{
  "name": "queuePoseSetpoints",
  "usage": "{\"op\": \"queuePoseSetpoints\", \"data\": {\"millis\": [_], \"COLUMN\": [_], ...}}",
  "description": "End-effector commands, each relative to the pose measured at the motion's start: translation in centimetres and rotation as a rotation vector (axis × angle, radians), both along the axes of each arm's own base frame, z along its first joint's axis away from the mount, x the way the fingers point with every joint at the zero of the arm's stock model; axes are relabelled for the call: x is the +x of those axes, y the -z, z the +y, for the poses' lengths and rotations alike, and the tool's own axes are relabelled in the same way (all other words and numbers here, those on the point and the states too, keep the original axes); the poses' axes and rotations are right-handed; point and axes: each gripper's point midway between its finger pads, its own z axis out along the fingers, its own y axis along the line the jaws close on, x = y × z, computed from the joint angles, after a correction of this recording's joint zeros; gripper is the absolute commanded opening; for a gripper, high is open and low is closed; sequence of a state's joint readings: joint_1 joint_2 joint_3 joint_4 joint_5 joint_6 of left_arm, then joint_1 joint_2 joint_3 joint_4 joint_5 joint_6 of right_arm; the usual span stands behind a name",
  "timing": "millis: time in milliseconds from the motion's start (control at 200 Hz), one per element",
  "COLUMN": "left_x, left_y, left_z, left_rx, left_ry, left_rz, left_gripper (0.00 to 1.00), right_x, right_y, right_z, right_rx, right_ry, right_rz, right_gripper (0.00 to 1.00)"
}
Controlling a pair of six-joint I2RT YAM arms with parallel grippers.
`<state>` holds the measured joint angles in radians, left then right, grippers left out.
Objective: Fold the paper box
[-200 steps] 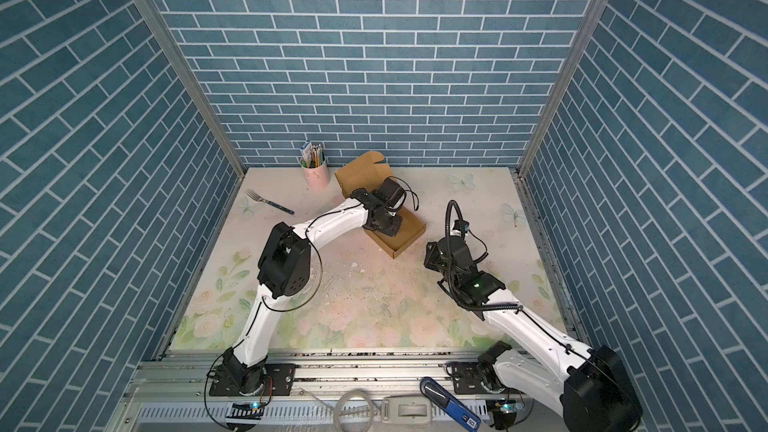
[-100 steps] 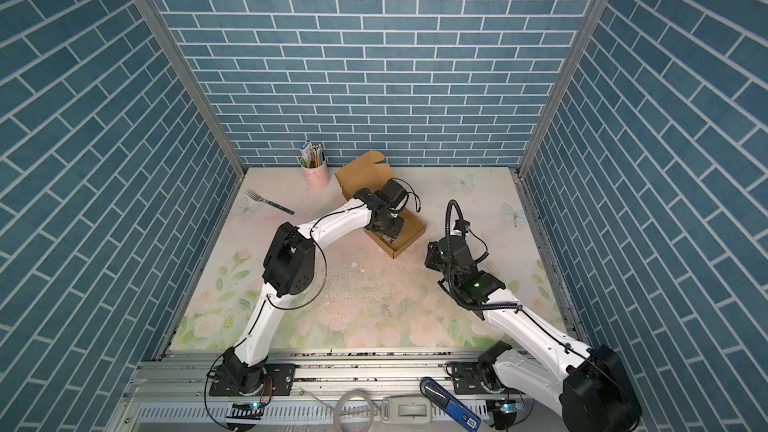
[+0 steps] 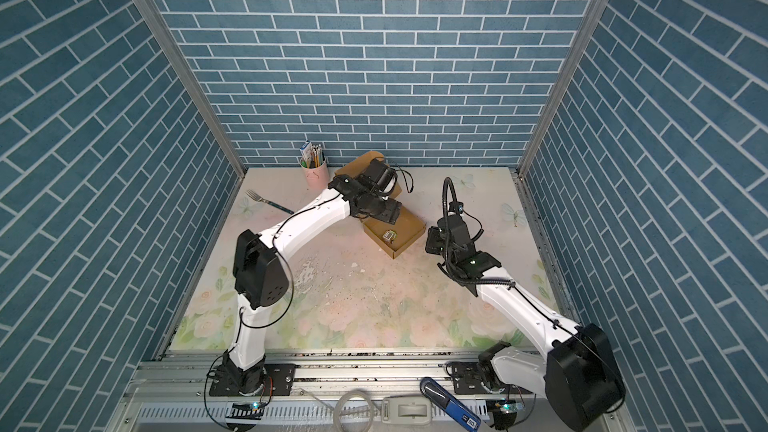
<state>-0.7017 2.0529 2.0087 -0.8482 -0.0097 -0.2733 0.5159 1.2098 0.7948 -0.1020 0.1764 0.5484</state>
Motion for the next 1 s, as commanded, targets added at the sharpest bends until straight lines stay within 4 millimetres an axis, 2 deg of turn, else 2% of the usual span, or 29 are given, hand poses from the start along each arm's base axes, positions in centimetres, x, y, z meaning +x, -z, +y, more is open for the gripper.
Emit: {"op": "queuePoseSetpoints", "data": {"millis": [0, 170, 260, 325, 570, 745, 995], "left_x": [-1.6, -3.8, -5.0, -5.6, -7.5, -8.5, -8.5], "left_y": [-0.8, -2.8, -3.9, -4.4, -2.9, -1.6, -0.3], "left_z": [3.8, 8.6, 11.1, 13.2, 20.7, 23.6, 24.9], "left_rx": [0.033, 0.018, 0.028, 0.038, -0.044, -0.046, -0.061], "left_ry": [-0.056, -0.123, -0.147, -0.179, -0.353, -0.404, -0.429], "left_rz": [0.031, 0.015, -0.016, -0.029, 0.021, 0.039, 0.044], "left_gripper": [0.83, 0.92, 0.99, 1.00, 0.99, 1.00, 1.00], "right_x": [1.5, 4.7, 6.2, 7.2, 10.2, 11.5, 12.2], "right_y": [0.0, 1.5, 2.7, 3.7, 6.2, 7.9, 10.1], "right_z": [0.9, 3.0, 3.6, 3.6, 4.8, 5.4, 5.4], "right_rx": [-0.055, -0.090, -0.143, -0.176, -0.223, -0.237, -0.232], "right_ry": [-0.105, -0.226, -0.269, -0.280, -0.371, -0.402, -0.376], "right_rz": [0.038, 0.137, 0.176, 0.207, 0.269, 0.304, 0.308], "right_gripper": [0.50, 0.54, 0.54, 0.55, 0.54, 0.53, 0.52]}}
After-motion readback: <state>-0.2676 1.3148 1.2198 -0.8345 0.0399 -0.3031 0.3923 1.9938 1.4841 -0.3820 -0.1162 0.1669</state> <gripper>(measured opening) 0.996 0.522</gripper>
